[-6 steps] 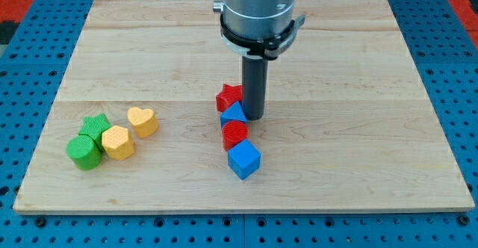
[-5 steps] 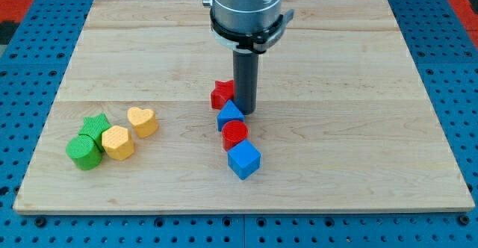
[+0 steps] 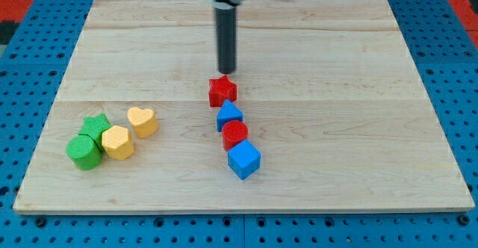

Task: Slightly touch the yellow hexagon which is close to the green circle

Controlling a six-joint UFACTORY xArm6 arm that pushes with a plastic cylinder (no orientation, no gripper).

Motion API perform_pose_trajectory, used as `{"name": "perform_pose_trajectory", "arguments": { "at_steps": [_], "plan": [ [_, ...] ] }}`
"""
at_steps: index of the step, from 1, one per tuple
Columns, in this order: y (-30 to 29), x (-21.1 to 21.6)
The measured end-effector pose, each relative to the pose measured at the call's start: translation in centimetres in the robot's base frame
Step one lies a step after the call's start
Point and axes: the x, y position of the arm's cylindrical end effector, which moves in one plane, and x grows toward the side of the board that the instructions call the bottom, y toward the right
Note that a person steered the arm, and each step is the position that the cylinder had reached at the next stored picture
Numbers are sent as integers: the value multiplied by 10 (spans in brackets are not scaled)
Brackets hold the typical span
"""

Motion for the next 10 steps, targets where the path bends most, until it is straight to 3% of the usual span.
{"name": "perform_pose_trajectory", "arguments": {
  "at_steps": [1, 2, 3, 4, 5, 6, 8, 9, 10],
  "plan": [
    [-96, 11],
    [-192, 58],
    [-251, 84],
    [-254, 128],
    [-253, 213],
    [-226, 251],
    [-141, 207],
    [-121, 182],
    [-142, 154]
  ]
}}
